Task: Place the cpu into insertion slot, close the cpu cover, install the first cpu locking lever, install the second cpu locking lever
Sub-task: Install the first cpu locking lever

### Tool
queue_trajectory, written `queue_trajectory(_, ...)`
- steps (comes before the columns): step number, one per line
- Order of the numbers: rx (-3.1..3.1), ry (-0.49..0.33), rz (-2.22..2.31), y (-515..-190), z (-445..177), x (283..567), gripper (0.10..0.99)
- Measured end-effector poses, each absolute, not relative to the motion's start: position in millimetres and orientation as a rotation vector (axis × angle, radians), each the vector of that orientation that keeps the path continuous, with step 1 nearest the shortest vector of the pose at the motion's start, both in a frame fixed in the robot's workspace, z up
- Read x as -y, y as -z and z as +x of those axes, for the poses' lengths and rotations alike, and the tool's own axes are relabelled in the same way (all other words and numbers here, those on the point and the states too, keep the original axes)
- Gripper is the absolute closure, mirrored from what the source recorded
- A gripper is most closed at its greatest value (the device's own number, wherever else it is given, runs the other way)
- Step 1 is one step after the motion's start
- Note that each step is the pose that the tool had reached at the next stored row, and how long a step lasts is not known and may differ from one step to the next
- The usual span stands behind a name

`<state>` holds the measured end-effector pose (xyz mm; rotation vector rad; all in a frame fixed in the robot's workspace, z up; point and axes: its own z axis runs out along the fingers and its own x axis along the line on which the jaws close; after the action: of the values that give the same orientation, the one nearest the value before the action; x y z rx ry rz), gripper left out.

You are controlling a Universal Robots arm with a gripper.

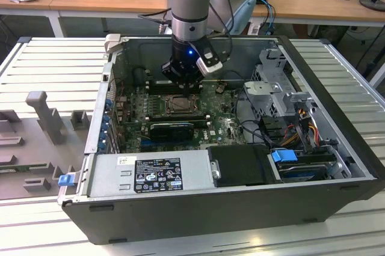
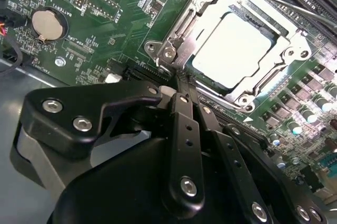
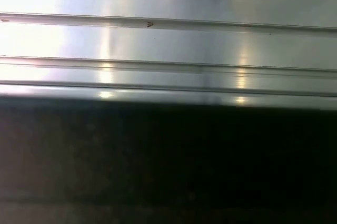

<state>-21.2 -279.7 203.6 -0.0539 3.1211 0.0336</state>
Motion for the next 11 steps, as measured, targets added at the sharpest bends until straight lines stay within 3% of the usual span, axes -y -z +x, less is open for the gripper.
queue_trajectory(8, -3.121, -0.038, -0.054, -202.4, -21.1, 278.4, 0.980)
queue_trajectory(11, -3.121, -0.037, -0.054, -215.9, -21.1, 277.8, 0.980)
